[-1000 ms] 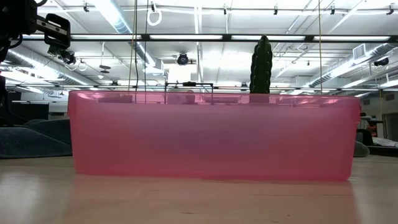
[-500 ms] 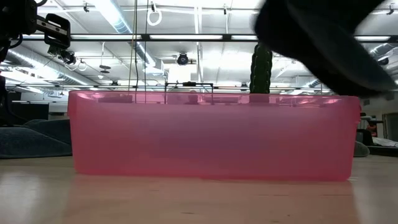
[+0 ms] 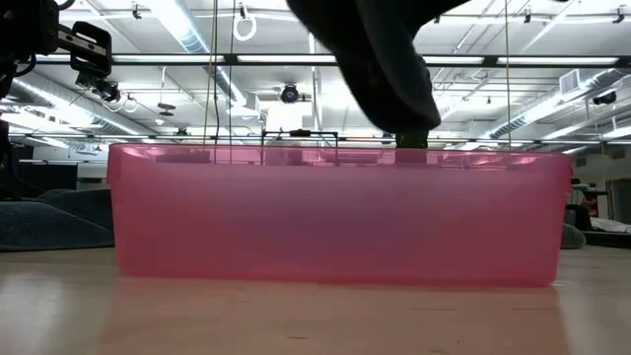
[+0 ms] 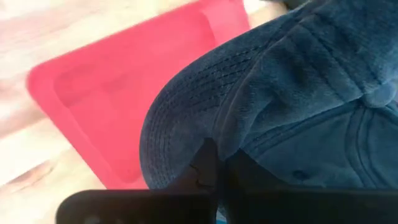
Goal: Pick & Place hat
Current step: Put the right blue cap into the red bin
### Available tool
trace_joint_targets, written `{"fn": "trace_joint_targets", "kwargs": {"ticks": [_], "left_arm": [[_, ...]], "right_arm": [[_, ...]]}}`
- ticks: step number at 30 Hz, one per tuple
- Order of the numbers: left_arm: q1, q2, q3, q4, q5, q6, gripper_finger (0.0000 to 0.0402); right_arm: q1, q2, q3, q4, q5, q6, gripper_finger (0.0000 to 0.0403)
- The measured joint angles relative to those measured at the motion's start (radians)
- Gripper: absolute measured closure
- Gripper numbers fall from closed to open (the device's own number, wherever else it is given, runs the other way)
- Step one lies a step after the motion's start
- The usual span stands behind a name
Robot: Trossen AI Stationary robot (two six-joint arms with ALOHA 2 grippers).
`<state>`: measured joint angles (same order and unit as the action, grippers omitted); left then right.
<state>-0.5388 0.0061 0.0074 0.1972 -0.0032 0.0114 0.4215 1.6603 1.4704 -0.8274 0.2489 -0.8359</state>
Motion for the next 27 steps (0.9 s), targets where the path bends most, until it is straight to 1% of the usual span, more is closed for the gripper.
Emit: {"fn": "trace_joint_targets", "kwargs": {"ticks": [4,9,14,22,27], "left_arm": [[0.0,0.0,0.0,0.0,0.0,0.0,0.0381],[0.0,0.0,0.0,-0.001,0.0,0.0,0.0381],[0.0,0.0,0.0,-0.002,0.0,0.0,0.0381],[0.0,0.0,0.0,-0.001,0.0,0.0,0.0381],[0.0,0.0,0.0,0.0,0.0,0.0,0.0381]], "right_arm": [[-0.03,0.04,-0.019,0.004,-0.093,-0.008,0.0403],[-0.033,0.098,-0.023,0.015,-0.122,-0.006,0.0403],[-0.04,0.147,-0.023,0.049,-0.198,-0.003,0.0403],[-0.055,0.201,-0.024,0.052,-0.206,0.034,0.0399],[-0.056,0.2,-0.024,0.094,-0.206,0.08,0.0367]]}}
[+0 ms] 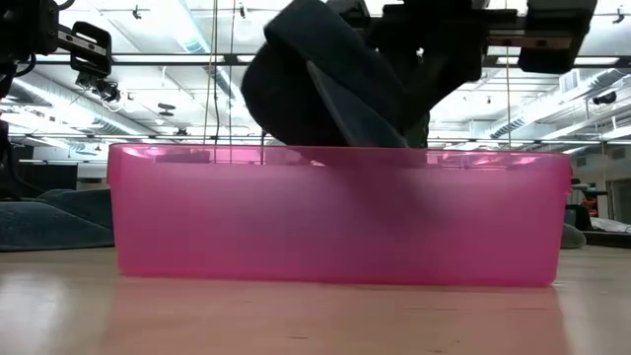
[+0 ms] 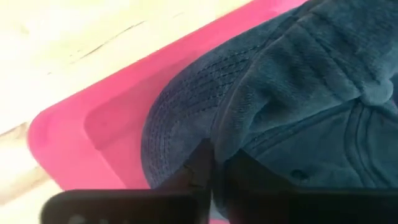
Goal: Pick & Place hat
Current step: Put the right blue cap into the red bin, then put the right black cap into the blue bin
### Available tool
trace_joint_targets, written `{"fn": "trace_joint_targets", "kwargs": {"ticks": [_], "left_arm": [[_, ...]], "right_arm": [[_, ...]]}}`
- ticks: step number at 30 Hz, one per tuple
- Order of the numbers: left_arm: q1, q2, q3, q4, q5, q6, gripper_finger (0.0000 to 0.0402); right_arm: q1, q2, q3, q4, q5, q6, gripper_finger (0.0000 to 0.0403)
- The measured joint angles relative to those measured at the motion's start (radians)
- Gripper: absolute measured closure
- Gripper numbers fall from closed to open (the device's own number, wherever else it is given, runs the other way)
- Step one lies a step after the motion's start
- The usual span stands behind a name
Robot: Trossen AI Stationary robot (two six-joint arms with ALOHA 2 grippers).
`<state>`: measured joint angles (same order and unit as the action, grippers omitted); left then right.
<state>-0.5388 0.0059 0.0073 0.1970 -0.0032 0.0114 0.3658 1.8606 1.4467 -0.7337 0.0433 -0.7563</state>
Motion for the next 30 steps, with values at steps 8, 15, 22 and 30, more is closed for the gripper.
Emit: {"fn": "trace_joint_targets", "kwargs": {"ticks": [8,15,22,30], "left_arm": [[0.0,0.0,0.0,0.0,0.0,0.0,0.0381],[0.0,0.0,0.0,0.0,0.0,0.0,0.0381],[0.0,0.0,0.0,0.0,0.0,0.0,0.0381],[0.0,0.0,0.0,0.0,0.0,0.0,0.0381]], "right_arm": [[0.002,-0.001,0.0,0.015,0.0,0.03,0.03],[0.002,-0.004,0.0,0.017,0.074,0.053,0.0254],[0.002,-0.043,0.0,0.004,0.174,0.14,0.0231],[0.002,-0.119,0.0,-0.126,0.301,0.364,0.0229]]}}
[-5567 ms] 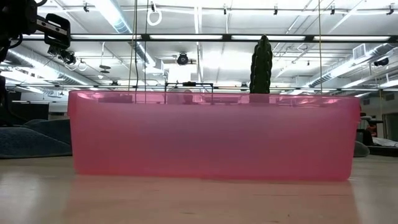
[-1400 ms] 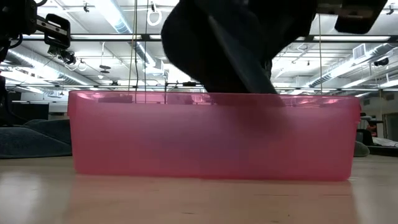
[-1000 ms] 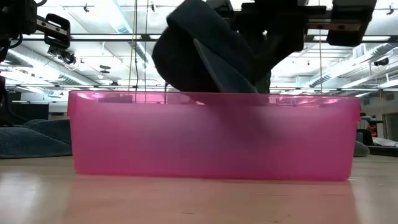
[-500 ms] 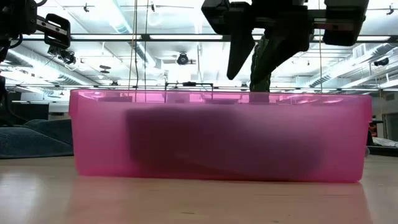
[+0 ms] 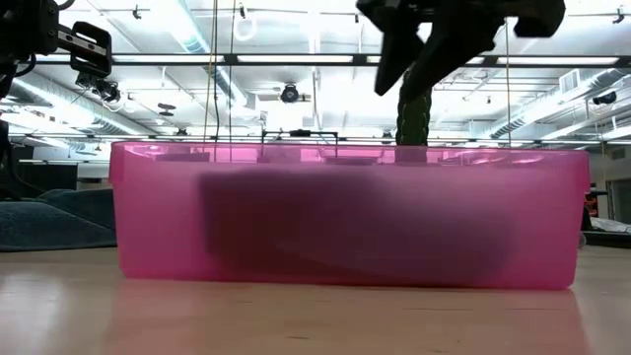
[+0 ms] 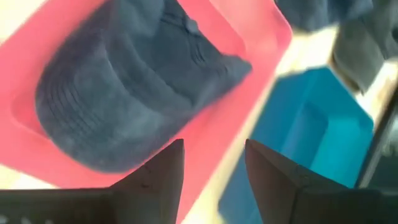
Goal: Pick & Place hat
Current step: Put the right black cap into the blue bin
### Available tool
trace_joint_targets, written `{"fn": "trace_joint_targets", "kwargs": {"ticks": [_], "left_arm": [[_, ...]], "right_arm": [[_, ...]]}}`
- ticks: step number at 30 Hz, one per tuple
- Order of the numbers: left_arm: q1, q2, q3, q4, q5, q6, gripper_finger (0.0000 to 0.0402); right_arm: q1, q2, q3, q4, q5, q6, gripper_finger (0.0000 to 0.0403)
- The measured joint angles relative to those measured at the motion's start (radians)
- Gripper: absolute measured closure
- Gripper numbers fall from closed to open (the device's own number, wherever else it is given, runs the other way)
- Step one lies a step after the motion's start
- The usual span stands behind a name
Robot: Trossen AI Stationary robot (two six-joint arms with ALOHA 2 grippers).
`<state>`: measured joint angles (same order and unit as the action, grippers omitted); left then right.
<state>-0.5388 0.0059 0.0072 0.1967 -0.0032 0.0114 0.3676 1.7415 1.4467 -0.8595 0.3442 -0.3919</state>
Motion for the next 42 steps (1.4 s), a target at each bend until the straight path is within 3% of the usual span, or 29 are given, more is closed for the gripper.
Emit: {"fn": "trace_joint_targets", "kwargs": {"ticks": [5,12,21,26,37,42], "left_arm": [[0.0,0.0,0.0,0.0,0.0,0.0,0.0381],[0.0,0.0,0.0,0.0,0.0,0.0,0.0381],[0.0,0.0,0.0,0.0,0.0,0.0,0.0381],[0.0,0.0,0.0,0.0,0.0,0.0,0.0381],[0.0,0.0,0.0,0.0,0.0,0.0,0.0381],[0.0,0.0,0.0,0.0,0.0,0.0,0.0381]], "right_arm": [[-0.001,-0.038,0.0,-0.094,0.026,0.201,0.0229],[-0.02,-0.075,0.0,-0.347,0.22,0.649,0.0229],[-0.114,-0.088,0.0,-0.61,0.224,1.162,0.0229],[-0.196,-0.088,-0.003,-0.699,0.224,1.206,0.0229],[-0.433,-0.091,-0.003,-0.696,0.28,1.12,0.0228],[-0.521,-0.098,-0.003,-0.694,0.268,1.093,0.0207]]}}
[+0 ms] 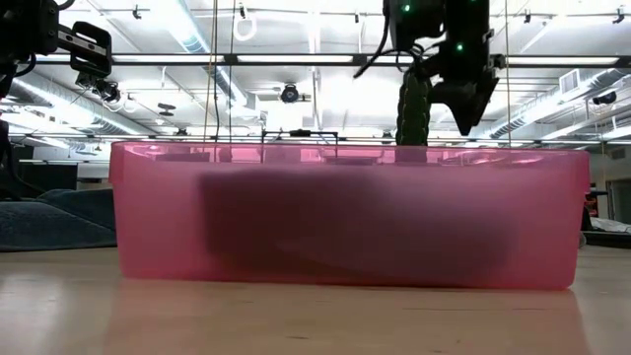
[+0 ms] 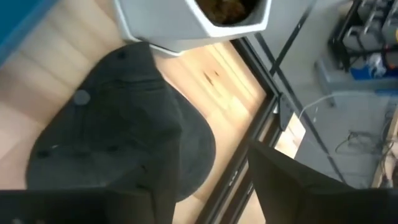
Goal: Pick & Place hat
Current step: Put the right black cap into the blue bin
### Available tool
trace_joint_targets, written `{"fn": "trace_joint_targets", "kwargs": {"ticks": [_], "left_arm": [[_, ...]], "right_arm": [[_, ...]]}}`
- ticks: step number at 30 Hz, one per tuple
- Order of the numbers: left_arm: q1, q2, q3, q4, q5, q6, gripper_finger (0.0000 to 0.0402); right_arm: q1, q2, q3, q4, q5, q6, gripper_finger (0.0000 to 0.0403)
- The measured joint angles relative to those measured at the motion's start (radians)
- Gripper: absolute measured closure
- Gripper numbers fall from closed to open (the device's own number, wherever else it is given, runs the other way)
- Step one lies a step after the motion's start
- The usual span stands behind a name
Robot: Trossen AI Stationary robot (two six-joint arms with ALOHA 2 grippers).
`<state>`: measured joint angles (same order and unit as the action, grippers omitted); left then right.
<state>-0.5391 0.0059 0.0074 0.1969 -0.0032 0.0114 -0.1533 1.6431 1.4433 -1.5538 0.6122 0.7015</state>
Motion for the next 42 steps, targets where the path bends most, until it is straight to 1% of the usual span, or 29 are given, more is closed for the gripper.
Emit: {"fn": "trace_joint_targets", "kwargs": {"ticks": [4,7,9,13,16,20,25,27,34,38,42], "left_arm": [[0.0,0.0,0.0,0.0,0.0,0.0,0.0381],[0.0,0.0,0.0,0.0,0.0,0.0,0.0381],[0.0,0.0,0.0,0.0,0.0,0.0,0.0381],[0.0,0.0,0.0,0.0,0.0,0.0,0.0381],[0.0,0.0,0.0,0.0,0.0,0.0,0.0381],[0.0,0.0,0.0,0.0,0.0,0.0,0.0381],[0.0,0.0,0.0,0.0,0.0,0.0,0.0381],[0.0,0.0,0.0,0.0,0.0,0.0,0.0381],[0.0,0.0,0.0,0.0,0.0,0.0,0.0381],[0.0,0.0,0.0,0.0,0.0,0.0,0.0381],[0.0,0.0,0.0,0.0,0.0,0.0,0.0381]], "right_arm": [[-0.059,-0.021,-0.001,-0.001,-0.023,0.023,0.0175],[-0.096,-0.059,-0.048,0.035,-0.05,0.046,0.0152],[-0.123,-0.1,-0.116,0.105,-0.108,0.045,0.014],[-0.176,-0.187,-0.292,0.313,-0.245,0.02,0.0123],[-0.21,-0.226,-0.393,0.366,-0.3,0.072,0.0119],[-0.23,-0.243,-0.485,0.456,-0.303,0.152,0.0119],[-0.246,-0.237,-0.573,0.631,-0.345,0.161,0.0128],[-0.253,-0.238,-0.599,0.67,-0.347,0.181,0.0135],[-0.263,-0.238,-0.656,0.689,-0.336,0.169,0.017],[-0.263,-0.238,-0.679,0.715,-0.345,0.084,0.0184],[-0.262,-0.238,-0.68,0.728,-0.374,0.112,0.019]]}}
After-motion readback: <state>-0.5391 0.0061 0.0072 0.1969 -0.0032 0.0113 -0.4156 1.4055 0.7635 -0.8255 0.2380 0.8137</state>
